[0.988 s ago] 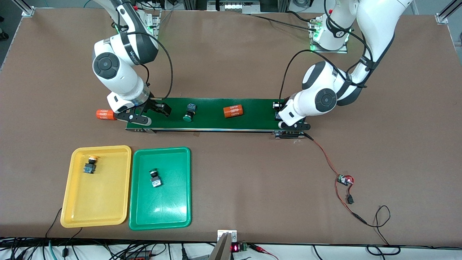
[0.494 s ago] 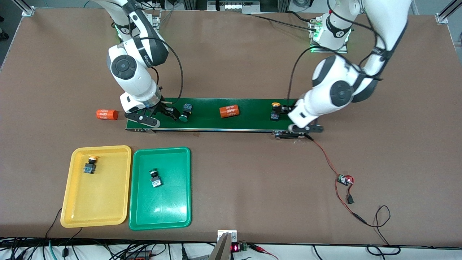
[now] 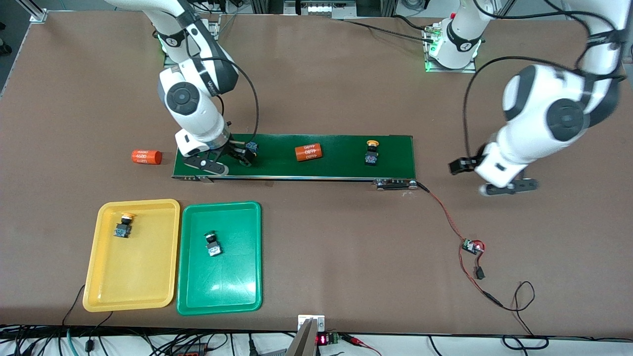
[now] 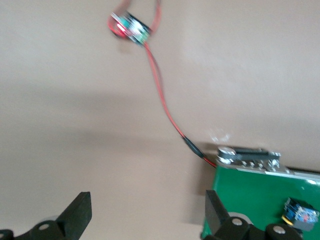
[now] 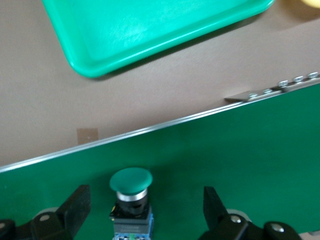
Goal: Sort buttons by color to trays
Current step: 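Grasp the green-cap button on the belt with the right gripper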
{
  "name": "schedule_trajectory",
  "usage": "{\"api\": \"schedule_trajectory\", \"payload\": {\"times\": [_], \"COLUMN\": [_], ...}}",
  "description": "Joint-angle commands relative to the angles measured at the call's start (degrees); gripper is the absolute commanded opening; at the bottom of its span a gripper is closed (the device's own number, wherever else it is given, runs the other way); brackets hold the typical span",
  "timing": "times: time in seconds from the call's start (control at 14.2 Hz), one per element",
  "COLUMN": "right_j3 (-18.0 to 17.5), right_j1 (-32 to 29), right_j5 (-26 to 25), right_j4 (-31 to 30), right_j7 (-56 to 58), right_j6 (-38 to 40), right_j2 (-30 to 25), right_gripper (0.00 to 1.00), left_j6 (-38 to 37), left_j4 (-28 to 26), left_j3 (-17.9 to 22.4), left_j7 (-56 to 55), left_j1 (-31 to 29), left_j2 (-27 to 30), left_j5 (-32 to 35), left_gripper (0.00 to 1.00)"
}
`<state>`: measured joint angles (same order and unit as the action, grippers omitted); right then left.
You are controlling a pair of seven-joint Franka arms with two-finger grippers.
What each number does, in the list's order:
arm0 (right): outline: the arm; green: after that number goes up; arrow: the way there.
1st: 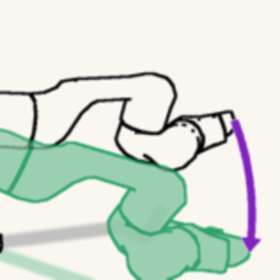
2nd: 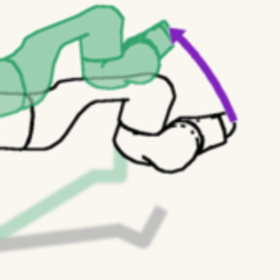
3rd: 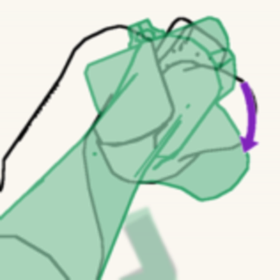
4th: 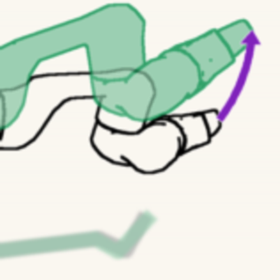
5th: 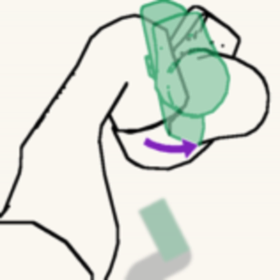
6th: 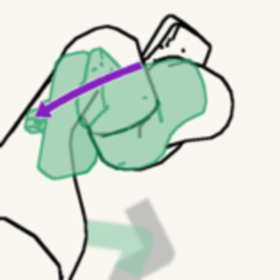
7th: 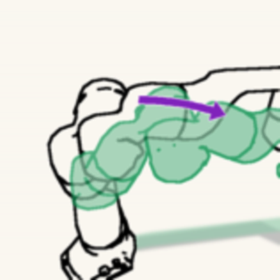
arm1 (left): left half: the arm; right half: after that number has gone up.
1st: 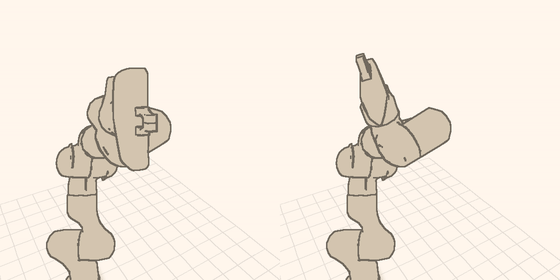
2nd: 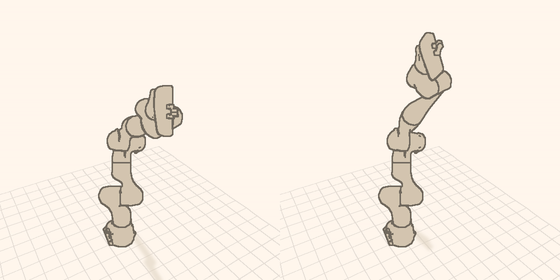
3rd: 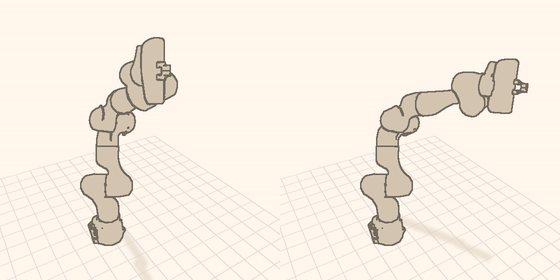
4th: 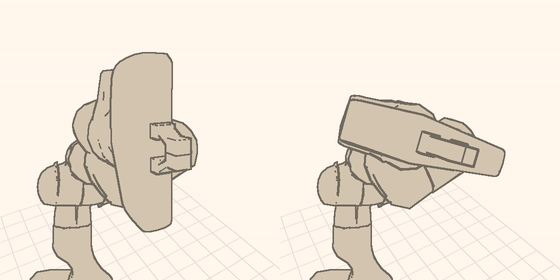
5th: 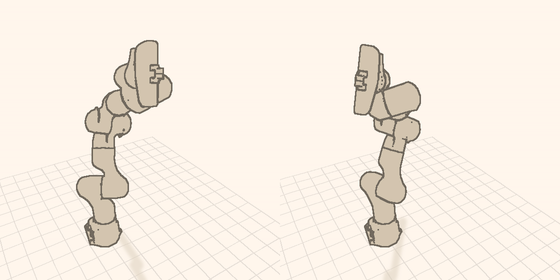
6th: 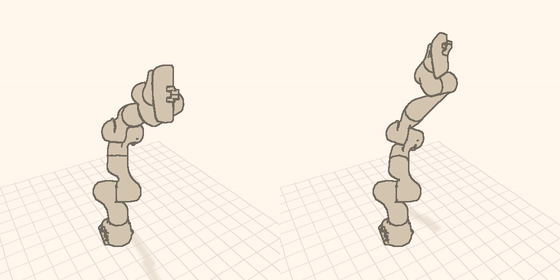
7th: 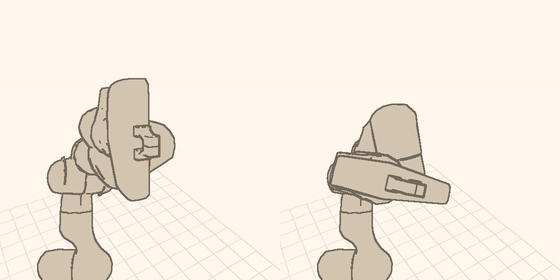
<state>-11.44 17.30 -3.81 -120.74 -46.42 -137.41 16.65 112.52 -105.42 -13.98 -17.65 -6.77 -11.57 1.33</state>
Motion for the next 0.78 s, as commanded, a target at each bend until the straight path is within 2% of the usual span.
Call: {"api": "schedule_trajectory", "payload": {"times": [0.0,0.14,0.28,0.42,0.49,0.56,0.71], "right_j3": [0.28,0.28,0.28,0.28,0.28,0.28,0.28], "right_j1": [1.16,1.25,1.68,1.95,1.95,1.95,1.86], "right_j5": [-3.21,-3.39,-3.83,-4.80,-4.98,-4.98,-4.98], "right_j4": [-0.11,-0.20,-0.20,-0.20,-0.20,-0.20,-0.11], "right_j7": [0.09,0.80,1.15,1.15,1.24,1.24,1.24], "right_j6": [-1.02,-1.02,-1.02,-1.02,-1.02,-1.02,-0.93], "right_j2": [0.84,1.45,2.59,3.21,3.21,3.30,3.30], "right_gripper": [1.00,1.00,1.00,0.72,0.53,0.40,0.14], "left_j6": [-6.85,-11.87,-18.27,-22.16,-22.61,-23.22,-24.10], "left_j4": [7.65,13.37,18.38,22.52,22.97,22.80,21.75], "left_j3": [4.30,7.64,9.05,8.98,8.97,9.06,8.62], "left_j7": [4.80,8.06,8.42,8.60,8.60,8.60,10.16], "left_j1": [1.15,1.41,1.41,0.89,0.62,-0.16,-0.44], "left_j2": [0.33,0.32,0.41,0.41,0.59,1.28,2.69], "left_j5": [0.87,0.69,0.43,0.08,-1.05,-3.42,-4.06], "left_gripper": [1.00,1.00,1.00,1.00,1.00,1.00,1.00]}}
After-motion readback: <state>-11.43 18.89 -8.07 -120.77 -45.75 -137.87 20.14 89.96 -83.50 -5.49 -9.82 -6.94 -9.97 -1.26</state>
